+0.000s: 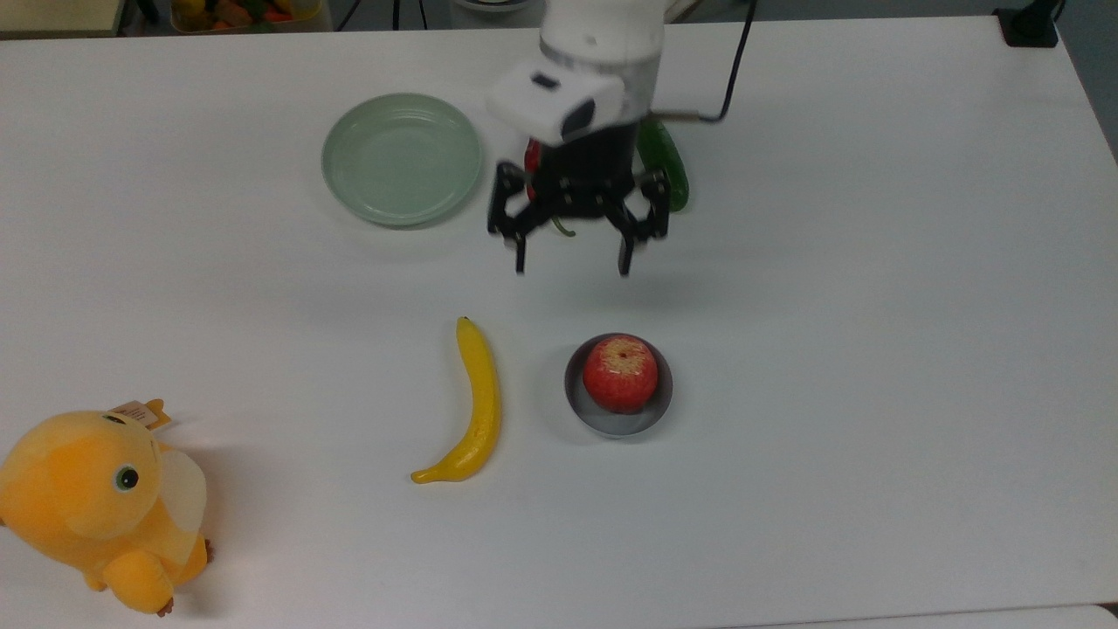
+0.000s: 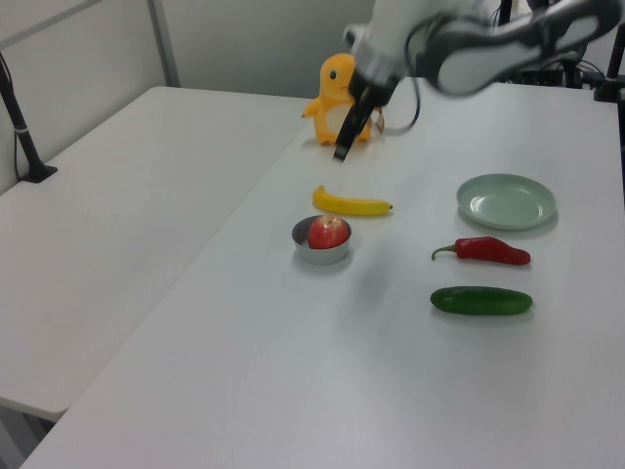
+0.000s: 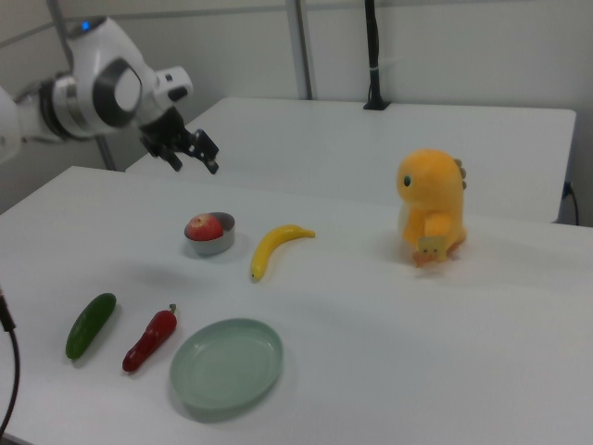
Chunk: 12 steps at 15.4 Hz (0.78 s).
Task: Put the red apple in the bowl
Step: 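Open the gripper and raise it away from the bowl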
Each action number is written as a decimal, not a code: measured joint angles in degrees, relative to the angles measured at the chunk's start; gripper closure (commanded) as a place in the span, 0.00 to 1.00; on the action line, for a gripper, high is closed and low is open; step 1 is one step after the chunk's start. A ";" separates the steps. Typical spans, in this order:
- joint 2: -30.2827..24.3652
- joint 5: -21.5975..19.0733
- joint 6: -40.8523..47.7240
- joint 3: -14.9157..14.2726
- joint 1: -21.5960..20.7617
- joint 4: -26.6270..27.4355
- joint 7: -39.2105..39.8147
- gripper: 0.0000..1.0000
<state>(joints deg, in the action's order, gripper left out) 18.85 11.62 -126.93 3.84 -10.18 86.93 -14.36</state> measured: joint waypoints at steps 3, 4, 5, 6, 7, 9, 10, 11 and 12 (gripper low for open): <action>-7.65 -5.98 11.82 -0.79 1.85 0.04 -0.02 0.00; -10.23 -7.40 15.14 -1.46 2.44 0.20 -0.02 0.00; -12.76 -8.49 18.20 -2.39 2.85 0.48 -0.02 0.00; -15.07 -9.37 21.09 -3.45 3.07 0.79 -0.02 0.00; -17.04 -10.15 23.90 -4.50 3.20 1.12 -0.02 0.00; -20.16 -11.35 28.86 -6.64 3.29 1.78 -0.01 0.00; -21.33 -11.76 30.56 -7.63 3.30 2.24 0.11 0.00; -22.35 -12.73 31.91 -8.65 3.30 2.92 0.78 0.00; -23.18 -14.28 32.50 -9.73 3.31 4.11 2.92 0.00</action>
<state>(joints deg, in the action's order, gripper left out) -4.34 -2.66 -94.43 -5.89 -6.87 91.04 -11.44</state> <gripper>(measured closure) 0.000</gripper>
